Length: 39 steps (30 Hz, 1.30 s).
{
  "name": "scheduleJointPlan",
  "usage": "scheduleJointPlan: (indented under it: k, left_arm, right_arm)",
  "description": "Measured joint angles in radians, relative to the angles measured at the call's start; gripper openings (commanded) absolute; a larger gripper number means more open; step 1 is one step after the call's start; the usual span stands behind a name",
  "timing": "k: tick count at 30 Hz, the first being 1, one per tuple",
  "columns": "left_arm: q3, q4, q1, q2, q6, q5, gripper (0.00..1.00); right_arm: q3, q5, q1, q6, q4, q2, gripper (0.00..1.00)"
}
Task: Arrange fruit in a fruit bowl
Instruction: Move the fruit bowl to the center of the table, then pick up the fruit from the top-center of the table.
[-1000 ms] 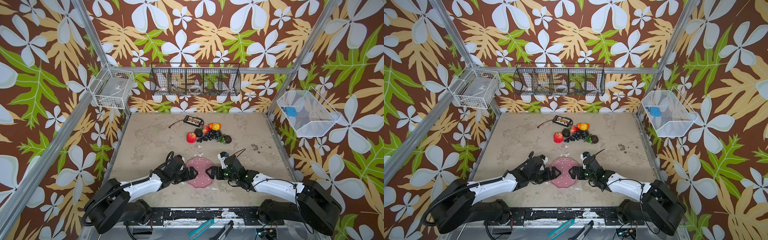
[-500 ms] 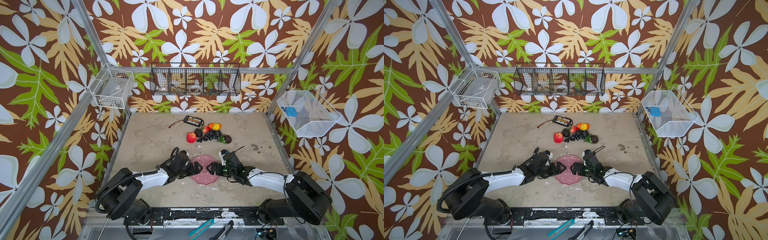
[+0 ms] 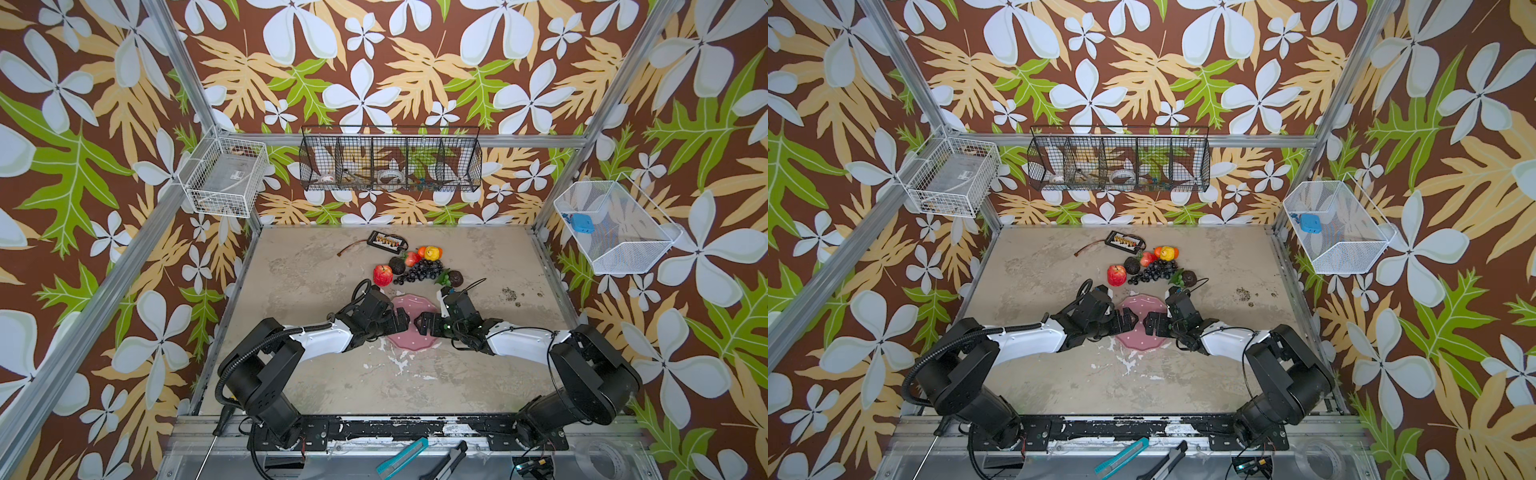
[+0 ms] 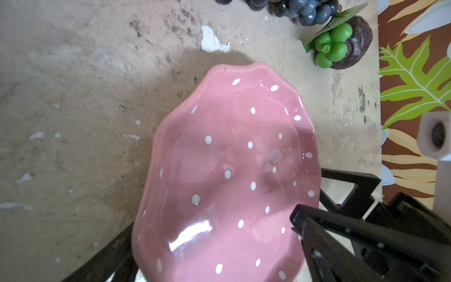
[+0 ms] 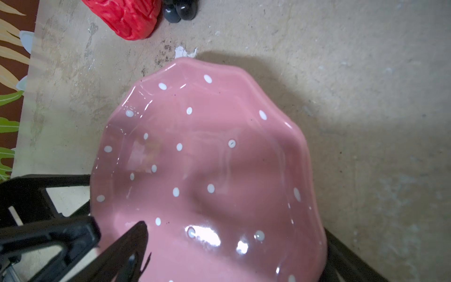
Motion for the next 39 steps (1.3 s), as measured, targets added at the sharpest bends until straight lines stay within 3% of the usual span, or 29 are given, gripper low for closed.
scheduleJointPlan:
  k: [12,17,21,27,39]
  left_arm:
    - [-0.013,-0.015,0.06,-0.067,0.023,-0.029,1.0]
    - [0.064,-0.1,0.074,-0.151,0.069,-0.138,0.99]
    - [0.172,-0.15,0.081,-0.158,0.127,-0.242,0.9]
    - [0.368,-0.233,0.14,-0.036,0.186,-0.303,0.68]
    - [0.751,-0.447,0.169,0.306,0.29,-0.307,0.49]
  right_arm:
    - [0.012,0.056,-0.024,-0.058,-0.106,-0.103,1.0]
    - [-0.004,0.098,-0.045,-0.09,-0.161,-0.248,1.0]
    - [-0.025,0.121,-0.045,-0.113,-0.202,-0.383,1.0]
    - [-0.077,0.145,-0.045,-0.127,-0.254,-0.529,1.0]
    - [-0.166,0.159,-0.045,-0.127,-0.341,-0.658,1.0]
